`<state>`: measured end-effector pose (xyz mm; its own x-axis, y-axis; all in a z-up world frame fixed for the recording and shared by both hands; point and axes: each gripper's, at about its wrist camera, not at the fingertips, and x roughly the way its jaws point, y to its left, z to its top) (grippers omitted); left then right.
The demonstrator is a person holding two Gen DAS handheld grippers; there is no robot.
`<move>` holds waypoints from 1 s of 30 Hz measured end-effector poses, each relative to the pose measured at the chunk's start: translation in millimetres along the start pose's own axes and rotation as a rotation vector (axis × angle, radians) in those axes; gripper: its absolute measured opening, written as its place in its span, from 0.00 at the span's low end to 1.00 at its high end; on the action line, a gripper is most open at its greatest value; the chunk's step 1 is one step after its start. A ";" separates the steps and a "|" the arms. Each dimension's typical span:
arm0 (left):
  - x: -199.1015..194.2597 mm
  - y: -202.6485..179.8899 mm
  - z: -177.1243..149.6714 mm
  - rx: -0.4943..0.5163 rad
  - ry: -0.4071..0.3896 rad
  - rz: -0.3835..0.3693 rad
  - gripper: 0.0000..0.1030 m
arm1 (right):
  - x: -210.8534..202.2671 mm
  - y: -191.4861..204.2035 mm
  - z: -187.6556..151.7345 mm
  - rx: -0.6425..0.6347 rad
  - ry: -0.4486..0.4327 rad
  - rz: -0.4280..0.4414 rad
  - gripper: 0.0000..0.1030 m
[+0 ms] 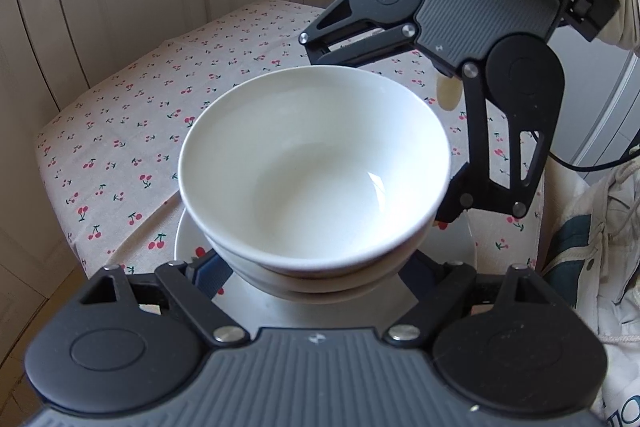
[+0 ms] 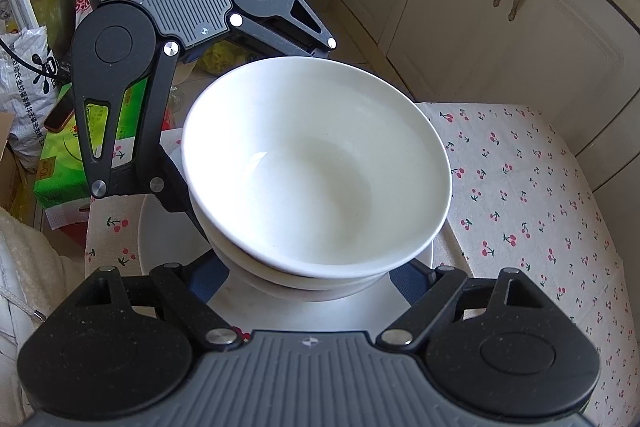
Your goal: Organize plates and bowls
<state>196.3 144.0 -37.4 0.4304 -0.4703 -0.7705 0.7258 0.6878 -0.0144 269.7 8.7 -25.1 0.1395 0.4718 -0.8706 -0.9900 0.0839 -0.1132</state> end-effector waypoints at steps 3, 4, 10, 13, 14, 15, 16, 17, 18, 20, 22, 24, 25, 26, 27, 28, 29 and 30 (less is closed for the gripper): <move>-0.3 -0.6 -0.6 0.003 -0.002 0.002 0.86 | 0.6 0.9 0.8 -0.001 0.002 -0.004 0.87; -0.5 -0.8 -1.1 0.004 -0.005 0.003 0.86 | 0.6 1.2 0.7 0.000 0.001 -0.005 0.87; -10.6 -7.0 -5.2 0.013 -0.049 0.063 0.95 | -4.9 5.2 -2.8 0.018 -0.027 -0.025 1.00; -18.8 -12.8 -10.6 -0.010 -0.065 0.123 0.96 | -14.0 7.6 -7.0 0.045 -0.053 -0.040 1.00; -22.4 -17.1 -13.7 -0.022 -0.081 0.151 0.96 | -17.3 9.6 -9.2 0.051 -0.059 -0.059 1.00; -26.4 -21.5 -16.2 -0.032 -0.097 0.180 0.97 | -20.7 11.6 -11.5 0.064 -0.062 -0.080 1.00; -30.5 -28.0 -18.8 -0.038 -0.112 0.210 0.97 | -24.6 13.7 -14.1 0.085 -0.066 -0.102 1.00; -34.9 -35.3 -21.4 -0.046 -0.133 0.245 0.98 | -28.5 16.2 -17.2 0.109 -0.068 -0.128 1.00; -39.4 -43.0 -24.2 -0.061 -0.158 0.286 0.99 | -32.0 19.2 -20.7 0.137 -0.064 -0.161 1.00; -47.7 -58.9 -29.2 -0.093 -0.207 0.351 0.99 | -39.0 27.0 -28.1 0.199 -0.069 -0.219 1.00; -54.9 -73.3 -32.3 -0.150 -0.257 0.420 0.99 | -46.9 33.3 -37.0 0.293 -0.076 -0.262 1.00; -62.6 -87.7 -34.1 -0.238 -0.308 0.486 1.00 | -53.9 39.6 -47.0 0.408 -0.081 -0.299 1.00; -65.8 -95.3 -34.2 -0.288 -0.326 0.511 0.99 | -57.9 43.7 -52.0 0.464 -0.086 -0.316 1.00; -69.8 -102.4 -34.6 -0.337 -0.350 0.530 0.99 | -62.0 48.5 -56.9 0.522 -0.093 -0.342 1.00; -73.5 -109.8 -34.6 -0.385 -0.372 0.541 0.99 | -65.1 53.2 -61.3 0.577 -0.095 -0.372 1.00; -75.9 -115.9 -33.5 -0.431 -0.382 0.553 0.99 | -68.3 57.6 -65.8 0.633 -0.095 -0.406 1.00; -77.7 -122.7 -31.1 -0.470 -0.382 0.569 0.99 | -71.8 62.4 -70.6 0.695 -0.099 -0.435 1.00; -78.5 -129.2 -27.8 -0.502 -0.370 0.593 0.99 | -75.3 66.7 -74.6 0.749 -0.108 -0.456 1.00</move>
<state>53.8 107.4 7.2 0.8740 -0.0460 -0.4837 0.0399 0.9989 -0.0229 191.7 -86.7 -2.9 0.5561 0.3294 -0.7631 -0.5698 0.8195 -0.0615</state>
